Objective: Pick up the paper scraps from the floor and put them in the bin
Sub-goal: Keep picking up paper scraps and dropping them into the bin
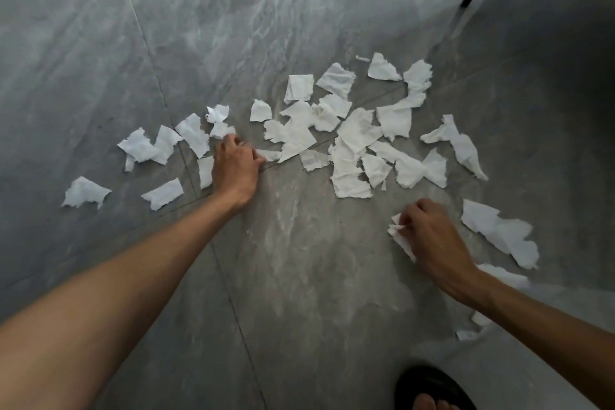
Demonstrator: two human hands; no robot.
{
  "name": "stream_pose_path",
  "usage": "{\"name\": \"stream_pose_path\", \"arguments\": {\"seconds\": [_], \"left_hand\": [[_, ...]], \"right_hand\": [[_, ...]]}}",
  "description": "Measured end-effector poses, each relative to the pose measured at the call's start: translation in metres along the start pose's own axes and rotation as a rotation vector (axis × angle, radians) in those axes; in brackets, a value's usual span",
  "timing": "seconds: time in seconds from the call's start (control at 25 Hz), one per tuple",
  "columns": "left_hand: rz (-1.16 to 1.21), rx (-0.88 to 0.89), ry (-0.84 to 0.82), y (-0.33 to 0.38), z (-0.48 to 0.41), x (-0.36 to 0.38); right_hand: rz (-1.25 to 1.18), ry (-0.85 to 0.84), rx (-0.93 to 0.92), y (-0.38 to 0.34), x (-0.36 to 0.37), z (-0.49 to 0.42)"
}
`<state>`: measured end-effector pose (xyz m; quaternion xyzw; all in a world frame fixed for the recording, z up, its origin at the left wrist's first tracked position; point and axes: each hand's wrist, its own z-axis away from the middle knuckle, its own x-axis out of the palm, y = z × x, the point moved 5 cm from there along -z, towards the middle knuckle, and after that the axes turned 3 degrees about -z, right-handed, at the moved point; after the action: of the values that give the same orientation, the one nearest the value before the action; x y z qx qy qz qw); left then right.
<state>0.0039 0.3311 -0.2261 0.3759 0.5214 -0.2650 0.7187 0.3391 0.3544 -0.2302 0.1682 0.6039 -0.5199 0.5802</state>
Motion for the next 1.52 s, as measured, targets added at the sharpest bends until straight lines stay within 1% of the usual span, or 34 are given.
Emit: {"name": "stream_pose_path", "arguments": {"seconds": [0.12, 0.24, 0.32, 0.36, 0.44, 0.48, 0.6, 0.68, 0.76, 0.88, 1.04, 1.12, 1.2, 1.36, 1.44, 1.52], "left_hand": [[0.094, 0.048, 0.048, -0.003, 0.003, 0.004], [0.146, 0.100, 0.121, -0.001, 0.009, 0.001], [0.192, 0.078, 0.132, -0.001, 0.012, -0.002], [0.198, 0.066, 0.113, -0.002, 0.013, -0.003], [0.169, 0.084, 0.074, -0.006, 0.015, -0.007], [0.165, 0.103, 0.080, -0.012, 0.016, -0.011], [0.178, 0.068, 0.169, -0.047, 0.018, -0.032], [0.087, 0.008, 0.196, -0.071, 0.018, -0.038], [-0.004, 0.004, 0.156, -0.080, 0.018, -0.033], [-0.047, 0.088, 0.108, -0.076, 0.022, -0.017], [0.034, 0.119, 0.126, -0.079, 0.027, -0.014], [0.079, 0.110, 0.080, -0.077, 0.029, -0.020], [0.149, 0.113, 0.040, -0.070, 0.032, -0.036], [0.272, 0.130, 0.045, -0.057, 0.056, -0.101], [0.325, 0.120, 0.065, -0.059, 0.081, -0.147], [0.324, 0.109, 0.138, -0.072, 0.111, -0.195]], "right_hand": [[-0.188, -0.001, -0.046, -0.006, -0.004, -0.008], [-0.266, -0.001, -0.068, -0.024, -0.003, -0.029], [-0.244, -0.021, -0.093, -0.040, 0.002, -0.051], [-0.202, -0.027, -0.110, -0.046, 0.005, -0.061], [-0.128, -0.023, -0.160, -0.060, 0.011, -0.073], [-0.122, -0.024, -0.178, -0.064, 0.014, -0.074], [-0.136, -0.033, -0.199, -0.071, 0.022, -0.076], [-0.138, -0.030, -0.217, -0.074, 0.024, -0.076], [-0.154, -0.030, -0.239, -0.082, 0.028, -0.075], [-0.177, -0.011, -0.266, -0.092, 0.032, -0.074], [-0.223, 0.016, -0.289, -0.102, 0.024, -0.073], [-0.268, 0.032, -0.265, -0.110, 0.019, -0.070], [-0.311, 0.025, -0.222, -0.119, 0.014, -0.064], [-0.503, -0.095, -0.112, -0.156, 0.007, -0.054], [-0.551, -0.164, -0.115, -0.190, 0.001, -0.049], [-0.623, -0.224, -0.150, -0.230, -0.010, -0.045]]}}
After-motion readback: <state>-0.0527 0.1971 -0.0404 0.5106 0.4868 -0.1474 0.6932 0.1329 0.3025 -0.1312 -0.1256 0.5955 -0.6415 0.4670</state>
